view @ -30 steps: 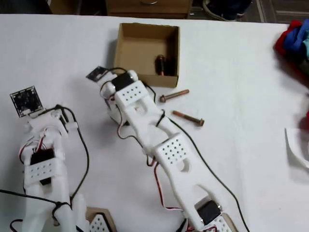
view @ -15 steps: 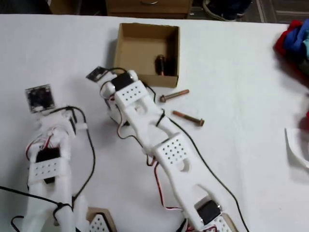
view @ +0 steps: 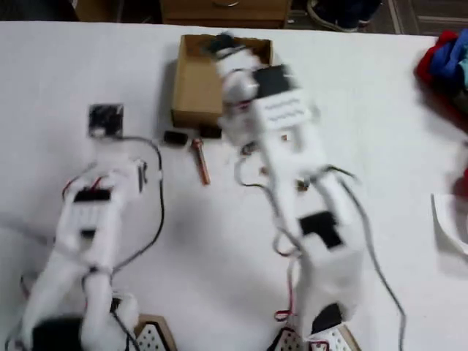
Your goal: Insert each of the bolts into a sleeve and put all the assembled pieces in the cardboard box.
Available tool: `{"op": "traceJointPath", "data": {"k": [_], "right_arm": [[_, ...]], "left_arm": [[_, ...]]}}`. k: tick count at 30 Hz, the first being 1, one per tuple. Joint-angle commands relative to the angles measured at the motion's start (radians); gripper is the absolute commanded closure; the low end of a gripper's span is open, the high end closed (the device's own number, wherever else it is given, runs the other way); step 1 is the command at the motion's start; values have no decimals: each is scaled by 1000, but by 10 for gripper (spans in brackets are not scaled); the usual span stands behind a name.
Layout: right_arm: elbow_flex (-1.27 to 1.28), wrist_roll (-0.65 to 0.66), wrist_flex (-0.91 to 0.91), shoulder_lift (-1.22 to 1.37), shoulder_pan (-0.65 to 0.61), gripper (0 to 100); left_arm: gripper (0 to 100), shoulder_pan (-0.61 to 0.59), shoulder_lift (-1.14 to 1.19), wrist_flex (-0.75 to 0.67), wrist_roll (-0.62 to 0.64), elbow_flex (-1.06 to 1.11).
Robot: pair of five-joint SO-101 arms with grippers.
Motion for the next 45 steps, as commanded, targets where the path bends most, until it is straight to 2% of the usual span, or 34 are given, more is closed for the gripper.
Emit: {"op": "traceJointPath", "data": {"k": [1,4,8,11,14,21,28,42,45], "right_arm": [[267,-14,-77,-266,154,976],[539,-14,-205,-375,231,976],[818,-5,-363,-483,288,976],[898,-5,-394,-539,298,976],[908,-5,-394,-562,292,976],[910,-5,-394,-562,298,976],[911,-5,-389,-562,298,976],[913,-5,-387,-562,297,976],[913,-6,-387,-562,297,976]], "left_arm": [[854,69,288,193,-5,-384],[854,115,483,387,66,-685],[854,187,669,614,258,-1000],[854,235,776,744,430,-1175],[854,267,875,829,546,-1299],[854,311,1082,891,560,-1466],[854,324,1244,891,563,-1609],[854,287,1392,968,557,-1840],[928,288,1409,1011,555,-1874]]}}
